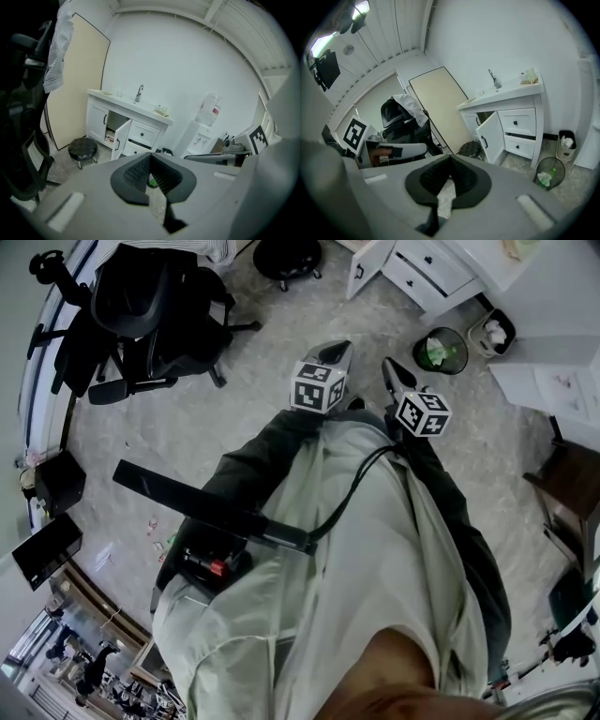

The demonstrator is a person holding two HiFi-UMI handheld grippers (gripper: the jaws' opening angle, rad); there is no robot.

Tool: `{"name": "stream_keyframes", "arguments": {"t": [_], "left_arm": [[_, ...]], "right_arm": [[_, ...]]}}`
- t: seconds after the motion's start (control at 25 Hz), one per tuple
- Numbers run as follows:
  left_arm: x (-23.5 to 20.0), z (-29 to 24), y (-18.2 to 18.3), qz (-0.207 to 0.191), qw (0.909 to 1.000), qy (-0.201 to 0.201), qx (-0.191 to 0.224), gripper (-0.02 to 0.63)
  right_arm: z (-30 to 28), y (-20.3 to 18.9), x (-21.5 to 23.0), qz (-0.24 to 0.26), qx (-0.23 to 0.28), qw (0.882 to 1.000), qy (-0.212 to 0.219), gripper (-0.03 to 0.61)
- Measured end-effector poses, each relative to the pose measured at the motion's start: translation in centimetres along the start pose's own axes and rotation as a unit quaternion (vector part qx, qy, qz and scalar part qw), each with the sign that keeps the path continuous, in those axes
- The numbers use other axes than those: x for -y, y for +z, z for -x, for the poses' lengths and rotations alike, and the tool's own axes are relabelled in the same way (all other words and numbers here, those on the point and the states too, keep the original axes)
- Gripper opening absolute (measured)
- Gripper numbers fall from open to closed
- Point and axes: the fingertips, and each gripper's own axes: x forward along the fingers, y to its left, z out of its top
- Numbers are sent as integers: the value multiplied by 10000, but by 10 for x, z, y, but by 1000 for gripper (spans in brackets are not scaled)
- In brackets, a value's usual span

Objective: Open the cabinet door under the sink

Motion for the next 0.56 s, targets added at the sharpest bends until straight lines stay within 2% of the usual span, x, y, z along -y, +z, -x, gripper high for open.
{"name": "stream_keyframes", "arguments": {"t": [0.56], "left_arm": [[11,-4,-3,1,10000,16,-62,8]], "right_arm": [[7,2,6,-38,-10,10000,56,0]]}}
